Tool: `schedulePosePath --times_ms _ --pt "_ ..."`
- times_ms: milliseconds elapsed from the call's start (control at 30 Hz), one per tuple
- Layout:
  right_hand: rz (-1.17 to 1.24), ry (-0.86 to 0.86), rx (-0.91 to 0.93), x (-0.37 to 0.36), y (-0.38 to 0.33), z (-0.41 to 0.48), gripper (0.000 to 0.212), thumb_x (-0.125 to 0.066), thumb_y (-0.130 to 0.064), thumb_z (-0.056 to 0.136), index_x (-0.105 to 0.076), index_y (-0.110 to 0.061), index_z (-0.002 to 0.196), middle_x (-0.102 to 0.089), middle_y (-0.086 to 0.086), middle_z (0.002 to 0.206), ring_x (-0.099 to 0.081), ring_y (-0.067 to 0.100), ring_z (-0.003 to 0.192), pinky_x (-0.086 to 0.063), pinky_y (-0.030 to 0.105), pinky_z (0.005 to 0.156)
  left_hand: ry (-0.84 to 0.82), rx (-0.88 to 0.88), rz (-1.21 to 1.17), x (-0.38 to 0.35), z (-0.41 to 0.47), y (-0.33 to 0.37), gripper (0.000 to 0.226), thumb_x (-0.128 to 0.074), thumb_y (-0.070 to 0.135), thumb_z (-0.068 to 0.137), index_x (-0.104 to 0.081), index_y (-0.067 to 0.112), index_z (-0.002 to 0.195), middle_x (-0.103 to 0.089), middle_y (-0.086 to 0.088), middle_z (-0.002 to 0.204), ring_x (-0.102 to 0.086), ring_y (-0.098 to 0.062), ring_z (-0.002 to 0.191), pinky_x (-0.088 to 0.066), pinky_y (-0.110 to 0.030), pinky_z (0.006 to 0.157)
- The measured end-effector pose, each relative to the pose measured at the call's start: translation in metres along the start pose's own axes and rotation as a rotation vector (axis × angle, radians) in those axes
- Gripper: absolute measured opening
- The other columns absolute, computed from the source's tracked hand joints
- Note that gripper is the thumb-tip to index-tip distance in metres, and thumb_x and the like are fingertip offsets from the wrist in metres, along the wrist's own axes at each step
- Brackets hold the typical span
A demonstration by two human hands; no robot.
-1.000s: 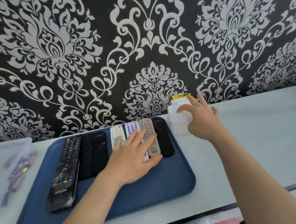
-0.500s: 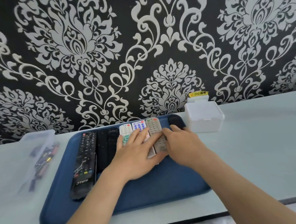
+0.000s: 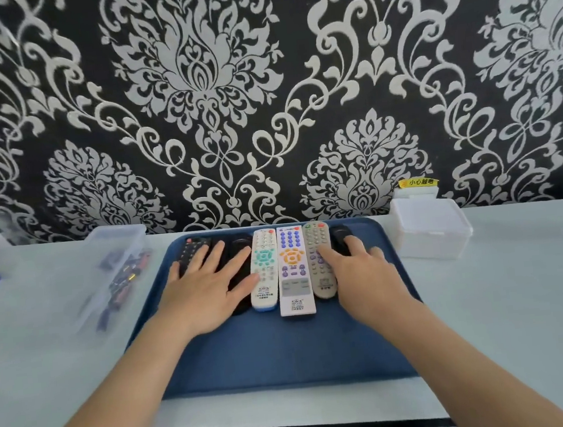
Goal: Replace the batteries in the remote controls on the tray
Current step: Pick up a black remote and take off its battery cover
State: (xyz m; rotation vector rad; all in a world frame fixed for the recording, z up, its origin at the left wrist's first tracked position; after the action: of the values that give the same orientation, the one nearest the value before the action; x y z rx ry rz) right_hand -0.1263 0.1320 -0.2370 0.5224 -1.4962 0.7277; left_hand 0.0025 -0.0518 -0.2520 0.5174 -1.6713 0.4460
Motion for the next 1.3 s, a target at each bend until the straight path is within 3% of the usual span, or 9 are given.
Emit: schedulePosePath --times_ms 167,300,400,567,667,767,967,1133,1300 --pt "-0.007 -0.010 0.029 -0.003 -0.010 0.002 0.075 -0.050 -0.008 0.090 -0.014 -0.034 0.151 -0.035 0.012 0.142 -0.046 0.038 0.113 -0.047 0.047 0.090 0.095 -0.034 -0.021 0.013 -0.004 -0.007 0.068 -0.001 0.075 0.082 0.004 0.052 0.146 0.005 0.010 0.161 0.007 -0.012 0.147 0.000 -0.050 0.118" --pt "0.223 0.141 -0.043 0.021 0.013 0.014 0.052 -0.044 -0.008 0.090 -0.035 -0.019 0.140 -0.060 0.010 0.108 -0.056 0.034 0.091 -0.046 0.039 0.074 0.115 -0.297 -0.095 0.017 -0.018 0.041 0.064 -0.004 0.073 0.083 0.007 0.054 0.144 0.015 0.015 0.158 0.017 -0.007 0.145 0.005 -0.047 0.118" --pt "0.806 0.183 -0.118 0.036 0.026 0.014 0.020 -0.051 -0.010 0.091 -0.055 -0.017 0.109 -0.066 0.012 0.081 -0.057 0.025 0.067 -0.048 0.043 0.058 0.033 -0.345 -0.085 0.001 -0.016 0.056 0.065 -0.004 0.076 0.081 0.008 0.057 0.142 0.018 0.017 0.157 0.020 -0.003 0.143 0.007 -0.044 0.118" --pt "1.896 -0.157 -0.197 0.020 -0.007 0.007 0.021 -0.048 -0.018 0.101 -0.066 -0.006 0.104 -0.074 0.012 0.102 -0.066 0.018 0.068 -0.051 0.029 0.063 0.137 -0.340 -0.236 0.013 -0.007 0.058 0.072 -0.007 0.077 0.082 -0.019 0.047 0.146 -0.011 0.015 0.159 -0.004 -0.005 0.146 -0.004 -0.043 0.120" --pt "1.991 -0.272 -0.169 0.014 -0.024 0.006 0.026 -0.040 -0.020 0.104 -0.063 -0.010 0.112 -0.073 0.010 0.106 -0.069 0.022 0.082 -0.052 0.029 0.066 0.335 -0.312 -0.818 0.046 -0.019 0.067 0.039 -0.038 0.046 0.098 -0.051 0.034 0.133 -0.060 0.022 0.125 -0.050 0.005 0.119 -0.040 -0.024 0.103" --pt "1.962 -0.312 -0.092 0.013 -0.038 0.004 0.029 -0.040 -0.019 0.103 -0.064 -0.011 0.118 -0.071 0.014 0.115 -0.067 0.030 0.102 -0.054 0.037 0.082 0.179 -0.251 -1.404 0.056 -0.027 0.077 0.027 -0.043 0.029 0.099 -0.062 0.032 0.118 -0.071 0.013 0.105 -0.065 0.000 0.094 -0.051 -0.021 0.086" --pt "1.852 -0.288 -0.060 0.012 -0.052 -0.003 0.037 -0.042 -0.035 0.104 -0.063 -0.012 0.124 -0.071 0.012 0.118 -0.068 0.032 0.109 -0.049 0.053 0.100 0.272 -0.210 -1.433 0.055 -0.027 0.073 0.029 -0.056 0.019 0.095 -0.063 0.038 0.116 -0.071 0.002 0.098 -0.066 -0.010 0.096 -0.055 -0.028 0.080" --pt "1.876 -0.207 -0.094 0.013 -0.053 -0.004 0.038 -0.042 -0.036 0.103 -0.064 -0.009 0.117 -0.074 0.014 0.105 -0.071 0.026 0.100 -0.055 0.045 0.092 0.137 -0.158 -1.577 0.034 -0.030 0.090 0.043 -0.059 0.047 0.089 -0.054 0.034 0.130 -0.068 0.008 0.117 -0.062 -0.006 0.111 -0.046 -0.036 0.101" --pt "1.926 -0.107 -0.113 0.017 -0.046 -0.004 0.036 -0.045 -0.024 0.103 -0.058 0.008 0.112 -0.068 0.013 0.082 -0.067 0.021 0.074 -0.058 0.033 0.072 0.111 -0.043 -1.786 0.023 -0.033 0.103 0.031 -0.056 0.036 0.093 -0.060 0.023 0.121 -0.069 0.000 0.115 -0.064 -0.016 0.111 -0.048 -0.043 0.099"
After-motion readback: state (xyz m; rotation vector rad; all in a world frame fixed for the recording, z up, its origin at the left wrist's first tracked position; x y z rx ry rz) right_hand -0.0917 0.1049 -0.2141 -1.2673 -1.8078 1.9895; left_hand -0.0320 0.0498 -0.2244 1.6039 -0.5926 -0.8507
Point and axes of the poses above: each hand's wrist, its own z-axis towards the middle knuckle, its own x-axis out of the back of the hand, y = z × x, the point moved 7 cm from there along z, towards the middle knuckle
